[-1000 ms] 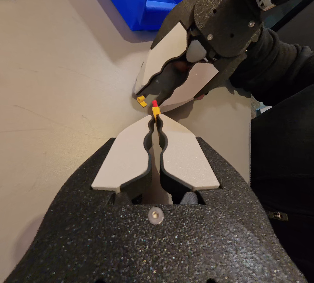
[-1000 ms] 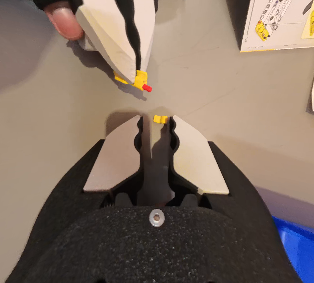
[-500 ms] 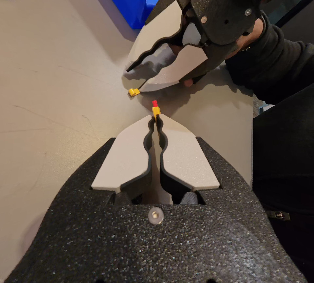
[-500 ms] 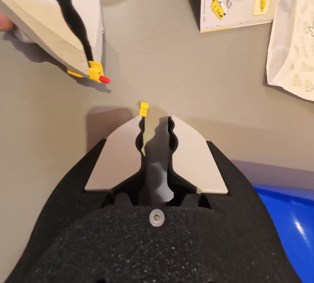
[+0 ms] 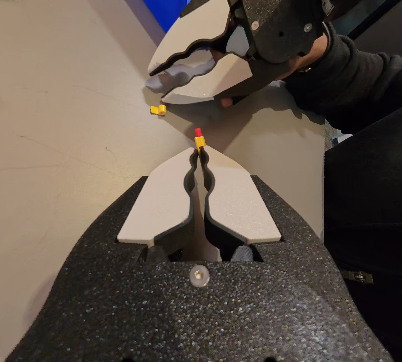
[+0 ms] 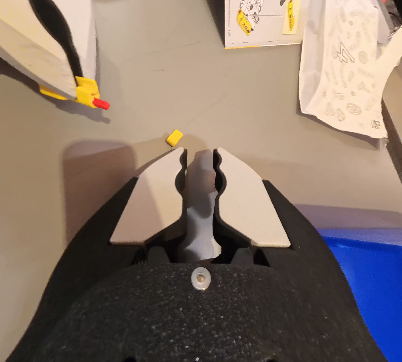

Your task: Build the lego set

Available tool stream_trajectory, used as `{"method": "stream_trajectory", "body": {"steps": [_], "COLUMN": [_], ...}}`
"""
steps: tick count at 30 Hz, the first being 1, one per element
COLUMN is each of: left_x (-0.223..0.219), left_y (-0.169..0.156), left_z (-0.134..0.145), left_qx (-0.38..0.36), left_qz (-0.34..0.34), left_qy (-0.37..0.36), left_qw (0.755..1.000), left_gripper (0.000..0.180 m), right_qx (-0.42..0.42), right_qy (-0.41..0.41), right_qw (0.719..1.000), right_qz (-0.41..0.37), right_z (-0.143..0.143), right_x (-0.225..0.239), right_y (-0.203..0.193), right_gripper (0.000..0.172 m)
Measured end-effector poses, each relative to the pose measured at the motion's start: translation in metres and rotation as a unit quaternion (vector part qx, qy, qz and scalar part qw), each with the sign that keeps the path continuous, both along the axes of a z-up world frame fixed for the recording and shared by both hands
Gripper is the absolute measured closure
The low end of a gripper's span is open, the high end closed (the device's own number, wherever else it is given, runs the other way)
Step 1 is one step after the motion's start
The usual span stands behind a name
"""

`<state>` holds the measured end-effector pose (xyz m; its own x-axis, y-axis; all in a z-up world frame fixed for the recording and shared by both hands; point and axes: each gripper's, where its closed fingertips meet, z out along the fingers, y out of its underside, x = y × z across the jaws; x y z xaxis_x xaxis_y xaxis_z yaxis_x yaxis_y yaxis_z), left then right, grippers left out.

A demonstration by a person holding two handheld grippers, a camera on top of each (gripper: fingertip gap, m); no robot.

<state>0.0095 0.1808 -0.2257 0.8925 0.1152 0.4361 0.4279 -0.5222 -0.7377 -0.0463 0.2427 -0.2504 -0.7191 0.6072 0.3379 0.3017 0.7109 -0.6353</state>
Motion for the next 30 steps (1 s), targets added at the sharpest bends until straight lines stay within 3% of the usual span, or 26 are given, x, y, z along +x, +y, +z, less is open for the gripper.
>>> {"method": "stream_trajectory", "body": {"steps": [12, 14, 16, 23, 30], "left_x": [-0.004, -0.005, -0.002, 0.007, 0.006], "left_y": [-0.002, -0.003, -0.004, -0.004, -0.004], "left_z": [-0.004, -0.008, -0.012, -0.021, -0.017], "left_qx": [-0.02, -0.035, -0.05, -0.08, -0.065], "left_qz": [0.008, 0.008, -0.002, -0.028, -0.022], "left_qy": [0.023, 0.035, 0.041, 0.05, 0.025], "left_qw": [0.999, 0.999, 0.998, 0.995, 0.997], "left_gripper": [0.178, 0.178, 0.178, 0.178, 0.177], "right_qx": [-0.139, -0.109, -0.078, -0.071, -0.065], "right_qy": [-0.123, -0.116, -0.095, -0.064, 0.038], "right_qw": [0.981, 0.986, 0.991, 0.995, 0.992], "right_qz": [-0.049, -0.055, -0.048, 0.013, 0.097], "right_z": [0.003, -0.002, -0.006, -0.004, 0.014], "right_x": [0.014, 0.014, 0.013, 0.016, 0.018], "right_y": [-0.021, -0.022, -0.022, -0.027, -0.035], "right_gripper": [0.147, 0.149, 0.161, 0.162, 0.163]}}
